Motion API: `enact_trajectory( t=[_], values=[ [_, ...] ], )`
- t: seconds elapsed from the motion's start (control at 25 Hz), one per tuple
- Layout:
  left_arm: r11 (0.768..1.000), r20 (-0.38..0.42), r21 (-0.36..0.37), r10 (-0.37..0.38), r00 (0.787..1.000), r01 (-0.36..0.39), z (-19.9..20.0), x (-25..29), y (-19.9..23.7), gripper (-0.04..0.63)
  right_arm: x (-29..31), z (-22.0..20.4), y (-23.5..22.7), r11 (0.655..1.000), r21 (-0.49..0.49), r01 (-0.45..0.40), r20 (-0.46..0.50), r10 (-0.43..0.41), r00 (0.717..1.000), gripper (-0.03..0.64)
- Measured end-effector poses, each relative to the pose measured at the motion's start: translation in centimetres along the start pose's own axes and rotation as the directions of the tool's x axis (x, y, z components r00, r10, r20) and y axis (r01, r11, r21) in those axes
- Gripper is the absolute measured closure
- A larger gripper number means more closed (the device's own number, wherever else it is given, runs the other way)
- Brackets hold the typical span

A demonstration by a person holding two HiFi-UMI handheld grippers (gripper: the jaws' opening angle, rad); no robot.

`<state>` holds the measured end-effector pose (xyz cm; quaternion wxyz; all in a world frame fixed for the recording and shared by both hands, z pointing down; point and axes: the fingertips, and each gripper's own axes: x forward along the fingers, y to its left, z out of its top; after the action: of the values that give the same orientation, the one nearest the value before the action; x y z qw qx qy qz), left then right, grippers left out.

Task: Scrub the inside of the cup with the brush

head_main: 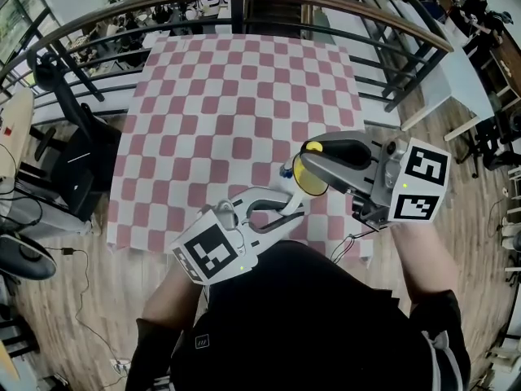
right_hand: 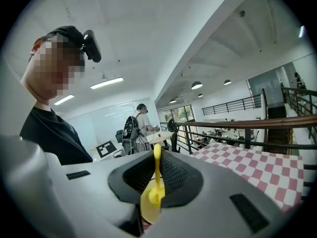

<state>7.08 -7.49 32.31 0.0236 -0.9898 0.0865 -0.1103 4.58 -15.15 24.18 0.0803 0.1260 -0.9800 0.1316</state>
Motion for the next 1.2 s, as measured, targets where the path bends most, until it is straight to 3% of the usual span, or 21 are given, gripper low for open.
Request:
enact_trajectory(
  t=[0.24,0.48,0.84,1.2],
  values=[
    [0.999,0.009,-0.011,0.048,0.999,-0.048,0.1,-0.1,1.2,0.557,-0.1,-0.9,-0.1,0.998,0.051,-0.024,0.004,0.024,1.000,0.574],
    [0.998,0.012,-0.029,0.058,0.998,-0.058,-0.2,-0.4,1.2,0.557,-0.4,-2.0,-0.3,0.998,0.058,-0.023,-0.058,0.026,0.998,0.574],
    [0.989,0.014,-0.059,0.134,0.991,-0.133,-1.3,-1.3,2.8,0.557,-1.8,-4.0,-3.1,0.993,-0.023,0.114,-0.160,-0.116,0.980,0.574],
    [0.994,0.015,-0.033,0.102,0.995,-0.101,-1.2,-0.6,1.7,0.557,0.2,-2.3,-3.2,0.991,-0.048,0.122,-0.080,-0.126,0.989,0.574]
  ],
)
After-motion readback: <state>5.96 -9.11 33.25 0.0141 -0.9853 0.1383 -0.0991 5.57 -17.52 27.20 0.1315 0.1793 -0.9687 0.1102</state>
